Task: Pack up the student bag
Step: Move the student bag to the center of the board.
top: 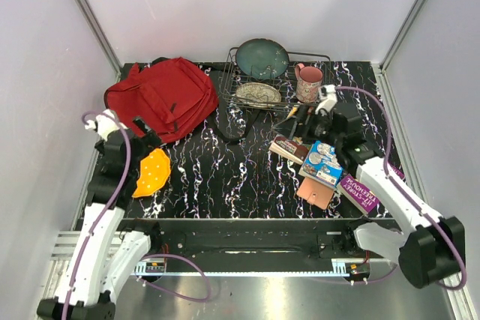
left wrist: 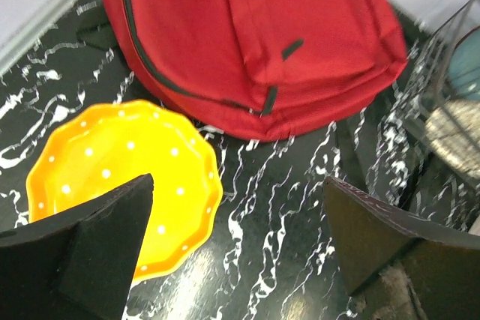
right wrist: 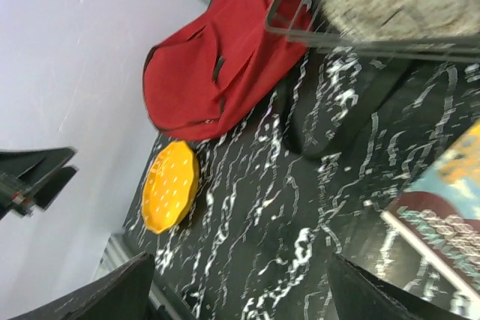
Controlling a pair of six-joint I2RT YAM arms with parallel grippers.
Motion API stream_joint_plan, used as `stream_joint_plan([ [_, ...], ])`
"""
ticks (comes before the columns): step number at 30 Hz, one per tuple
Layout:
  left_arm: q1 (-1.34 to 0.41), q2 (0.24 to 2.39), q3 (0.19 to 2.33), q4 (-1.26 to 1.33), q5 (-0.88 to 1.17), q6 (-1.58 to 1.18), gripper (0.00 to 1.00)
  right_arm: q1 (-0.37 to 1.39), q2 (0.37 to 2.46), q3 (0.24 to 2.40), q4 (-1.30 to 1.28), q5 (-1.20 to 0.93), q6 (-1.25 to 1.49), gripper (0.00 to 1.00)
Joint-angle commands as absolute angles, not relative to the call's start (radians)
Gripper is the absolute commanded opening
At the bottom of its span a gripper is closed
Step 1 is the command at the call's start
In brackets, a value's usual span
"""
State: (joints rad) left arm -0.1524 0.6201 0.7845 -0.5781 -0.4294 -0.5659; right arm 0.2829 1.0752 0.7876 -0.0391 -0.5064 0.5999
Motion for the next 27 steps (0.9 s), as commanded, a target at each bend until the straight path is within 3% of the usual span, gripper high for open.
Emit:
stream_joint_plan([
  [1,-0.146,0.73,0.841,-0.621,-0.344,-0.575,0.99,0.435,1.164,0.842,0.037,-0.388,0.676,1.0],
  [12,-0.146,0.638,0.896,-0.71,-0.302,-0.519,0.99,0.696,1.646,1.078,0.259,-0.18,0.856,1.0],
  [21,-0.144,0.578,0.896,-0.773,-0.278,-0.445,0.99,0.726,2.029,1.413,0.259,-0.097,0.92,0.82],
  [27,-0.144,0.558,0.882,-0.781,-0.287,-0.407,0.99,0.745,2.229,1.705,0.131,-0.046,0.873,0.79],
])
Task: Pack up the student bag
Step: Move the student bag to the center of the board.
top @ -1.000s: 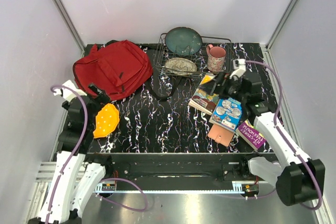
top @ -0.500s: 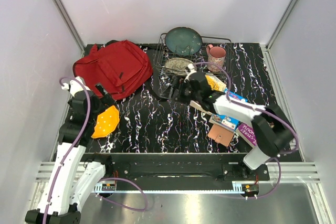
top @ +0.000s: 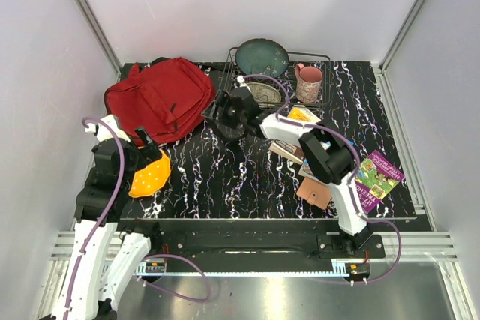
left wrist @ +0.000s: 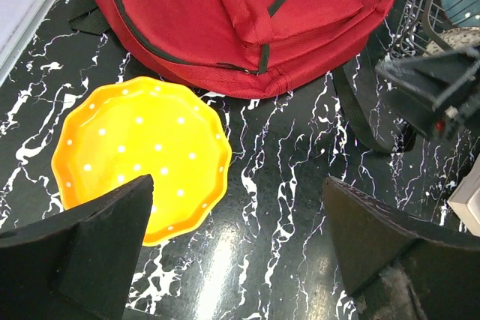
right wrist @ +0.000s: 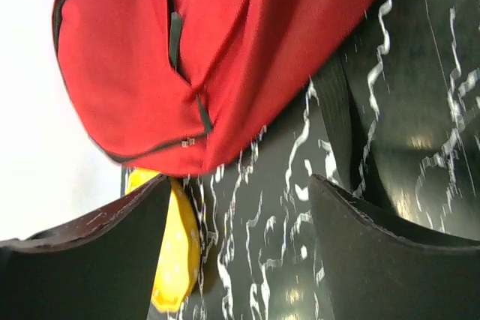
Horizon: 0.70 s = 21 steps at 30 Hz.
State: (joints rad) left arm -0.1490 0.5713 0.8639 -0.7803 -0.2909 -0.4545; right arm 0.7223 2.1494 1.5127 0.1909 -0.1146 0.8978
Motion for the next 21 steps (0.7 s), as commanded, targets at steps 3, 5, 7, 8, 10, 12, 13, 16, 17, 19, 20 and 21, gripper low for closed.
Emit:
stream_joint_plan([
  [3,-0.146,0.555,0.854,-0.775,-0.291,-0.422,0.99,0.759,2.324,1.847,0.051,-0.005,0.845,0.78],
  [5,-0.146,0.555,0.838,-0.769,-0.282,-0.419,0.99,0.768,2.373,1.909,0.023,0.06,0.828,0.76],
  [7,-0.144,0.551,0.816,-0.752,-0.284,-0.42,0.99,0.775,2.404,1.937,0.009,0.116,0.815,0.73],
  [8,-0.144,0.549,0.805,-0.746,-0.285,-0.42,0.99,0.781,2.413,1.965,0.006,0.129,0.808,0.73],
  [10,-0.144,0.552,0.793,-0.732,-0.288,-0.425,0.99,0.791,2.448,1.997,-0.04,0.158,0.784,0.73],
  [12,-0.144,0.56,0.795,-0.73,-0.273,-0.423,0.99,0.796,2.477,2.069,-0.084,0.163,0.769,0.73],
  [13,-0.14,0.56,0.795,-0.73,-0.27,-0.425,0.99,0.799,2.515,2.1,-0.097,0.16,0.749,0.73],
  [16,-0.137,0.558,0.79,-0.732,-0.268,-0.428,0.99,0.808,2.607,2.255,-0.19,0.176,0.721,0.73],
  [17,-0.137,0.555,0.79,-0.732,-0.268,-0.428,0.99,0.81,2.632,2.342,-0.248,0.184,0.716,0.73],
  [19,-0.135,0.548,0.788,-0.733,-0.273,-0.43,0.99,0.818,2.69,2.416,-0.291,0.207,0.7,0.73],
  [20,-0.135,0.545,0.787,-0.73,-0.273,-0.43,0.99,0.816,2.704,2.462,-0.313,0.21,0.699,0.73],
  [21,-0.133,0.545,0.787,-0.73,-0.273,-0.43,0.99,0.818,2.714,2.474,-0.316,0.209,0.698,0.69],
])
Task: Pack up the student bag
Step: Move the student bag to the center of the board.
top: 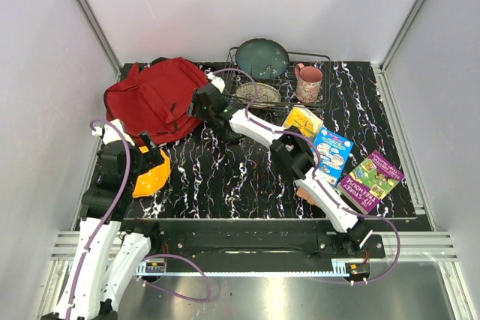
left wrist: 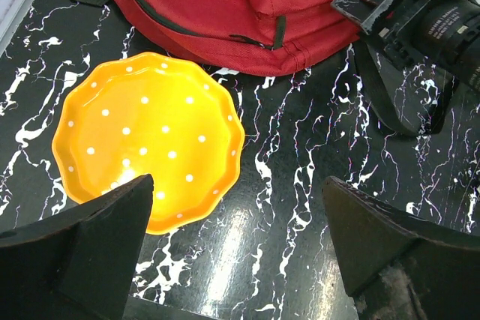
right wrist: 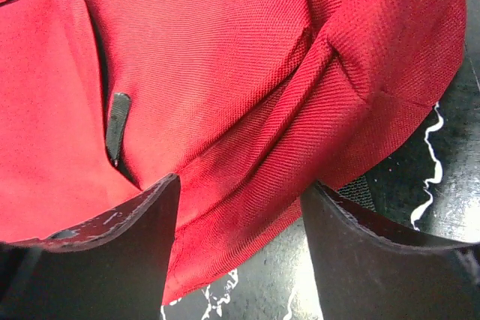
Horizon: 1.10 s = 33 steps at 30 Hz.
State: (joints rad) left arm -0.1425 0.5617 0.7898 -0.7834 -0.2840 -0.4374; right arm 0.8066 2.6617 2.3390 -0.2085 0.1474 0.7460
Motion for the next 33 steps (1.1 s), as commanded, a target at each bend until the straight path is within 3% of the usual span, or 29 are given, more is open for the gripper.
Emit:
stream_joint_plan([
  [1,-0.13,0.545,0.787,-0.73,-0.272,-0.43,0.99,0.818,2.723,2.48,-0.316,0.212,0.693,0.67],
  [3,-0.126,0.548,0.787,-0.73,-0.268,-0.43,0.99,0.818,2.726,2.48,-0.313,0.224,0.696,0.6],
  [6,-0.121,0.549,0.785,-0.729,-0.262,-0.428,0.99,0.819,2.724,2.471,-0.305,0.207,0.681,0.33],
  [13,-0.086,0.552,0.784,-0.723,-0.241,-0.426,0.99,0.839,2.643,2.448,-0.235,0.108,0.589,0.01],
  [33,-0.028,0.486,0.784,-0.733,-0.293,-0.44,0.99,0.868,2.295,2.385,-0.152,0.071,0.341,0.0],
])
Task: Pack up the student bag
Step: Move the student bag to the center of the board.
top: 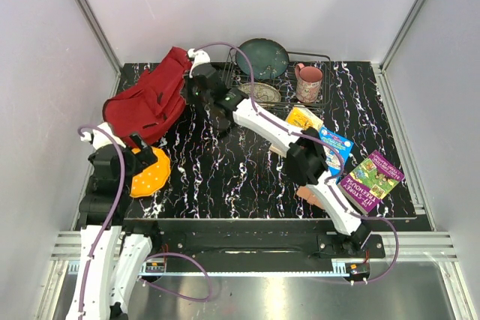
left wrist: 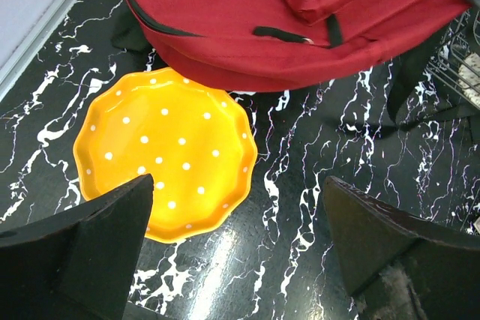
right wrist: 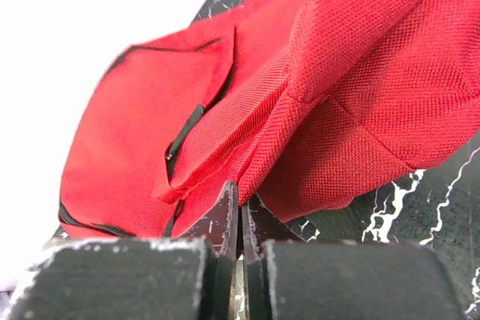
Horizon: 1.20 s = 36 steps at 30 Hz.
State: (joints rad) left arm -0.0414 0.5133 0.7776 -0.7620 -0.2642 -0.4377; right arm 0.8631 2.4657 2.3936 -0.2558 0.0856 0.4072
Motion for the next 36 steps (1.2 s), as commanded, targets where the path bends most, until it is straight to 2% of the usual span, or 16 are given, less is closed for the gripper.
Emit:
stream_joint_plan([
  [1,-0.028,0.471,0.784,-0.736,-0.307,-0.442,0.99,0.868,2.275,2.366,-0.147,0.075,0.336,0.0],
  [8,-0.012,0.367,0.782,-0.729,-0.344,-0.454,0.99,0.868,2.016,2.096,-0.011,0.097,0.295,0.0],
  [11,-0.009,0.31,0.767,-0.693,-0.289,-0.431,0.99,0.868,1.844,1.864,0.101,0.12,0.298,0.0],
  [12,-0.009,0.296,0.759,-0.674,-0.25,-0.419,0.99,0.868,1.75,1.729,0.148,0.135,0.314,0.0],
  [16,-0.008,0.246,0.733,-0.556,-0.007,-0.356,0.99,0.87,1.524,1.392,0.215,0.181,0.373,0.0],
  [18,-0.008,0.244,0.712,-0.506,0.231,-0.328,0.99,0.868,1.4,1.283,0.203,0.195,0.412,0.0],
  [20,-0.008,0.274,0.692,-0.448,0.448,-0.333,0.99,0.87,1.32,1.113,0.201,0.219,0.449,0.0],
  [24,-0.011,0.363,0.672,-0.379,0.707,-0.383,0.99,0.868,1.114,0.855,0.183,0.316,0.555,0.0],
  [31,-0.066,0.341,0.583,-0.336,0.726,-0.475,0.99,0.87,1.038,0.686,0.138,0.409,0.629,0.0],
  [34,-0.164,0.357,0.563,-0.342,0.651,-0.512,0.99,0.867,1.06,0.666,0.126,0.446,0.64,0.0],
  [36,-0.296,0.397,0.554,-0.37,0.495,-0.532,0.97,0.868,1.077,0.664,0.124,0.453,0.635,0.0],
])
